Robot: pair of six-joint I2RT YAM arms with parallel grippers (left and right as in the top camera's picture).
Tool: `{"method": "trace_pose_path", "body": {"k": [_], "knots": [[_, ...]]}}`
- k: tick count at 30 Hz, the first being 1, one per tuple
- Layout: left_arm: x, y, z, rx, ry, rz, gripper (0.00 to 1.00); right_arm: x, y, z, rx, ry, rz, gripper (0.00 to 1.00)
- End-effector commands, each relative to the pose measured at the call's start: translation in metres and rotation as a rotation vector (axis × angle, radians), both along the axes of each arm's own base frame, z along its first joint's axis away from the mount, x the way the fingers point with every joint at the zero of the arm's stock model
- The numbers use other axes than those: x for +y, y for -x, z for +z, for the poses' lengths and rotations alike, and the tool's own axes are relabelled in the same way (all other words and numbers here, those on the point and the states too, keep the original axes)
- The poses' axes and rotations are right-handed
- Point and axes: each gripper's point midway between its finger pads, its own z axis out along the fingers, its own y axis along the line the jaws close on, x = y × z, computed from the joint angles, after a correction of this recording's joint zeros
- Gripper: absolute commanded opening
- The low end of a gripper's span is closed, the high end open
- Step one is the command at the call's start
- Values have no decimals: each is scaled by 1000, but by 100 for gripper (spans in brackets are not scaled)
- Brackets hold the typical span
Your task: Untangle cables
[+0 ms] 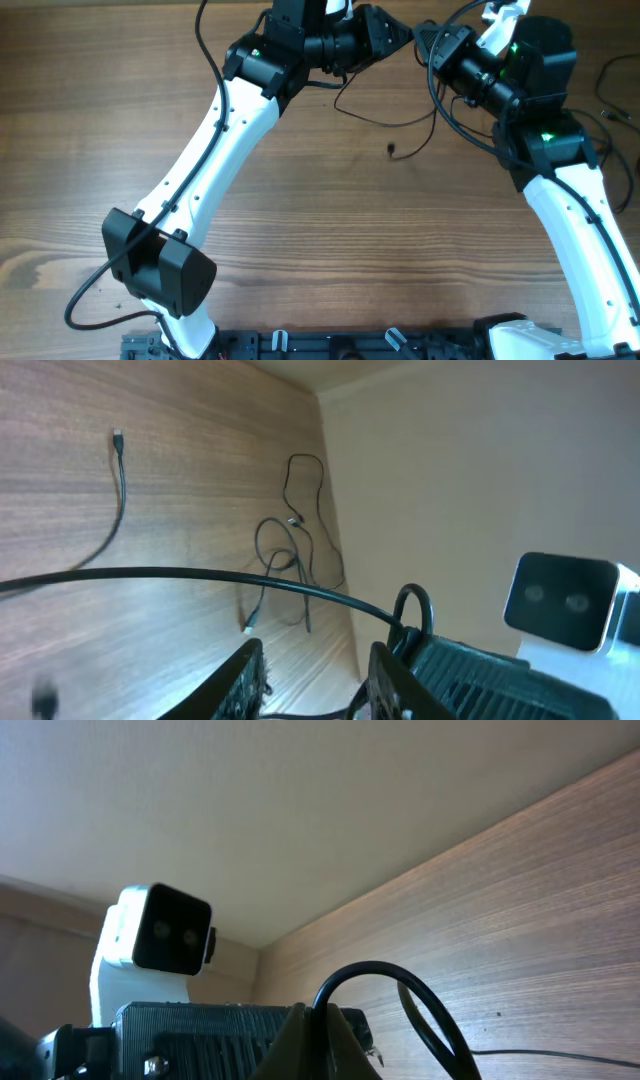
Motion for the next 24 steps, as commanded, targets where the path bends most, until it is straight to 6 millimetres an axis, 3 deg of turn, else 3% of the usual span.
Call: {"method": "trace_pose_path", "body": {"k": [1,8,10,15,19,24], "knots": [[2,-4,-4,102,33,54,46,-7,-2,4,-16,13,-50,4],[2,-5,-3,176,68,90,52,-23,-10,1,-12,23,-107,4],[-3,-5,3,121,69,67,57,-23,-10,1,-14,24,-109,4],[-20,7,7,-216,-45,-107,67,-26,-15,-1,-19,33,-132,4],[-27,17,1,-397,-132,-216,61,-27,-18,0,-32,39,-136,4],[-27,16,1,-406,-135,-219,57,-36,-22,-3,-24,34,-148,4]]}}
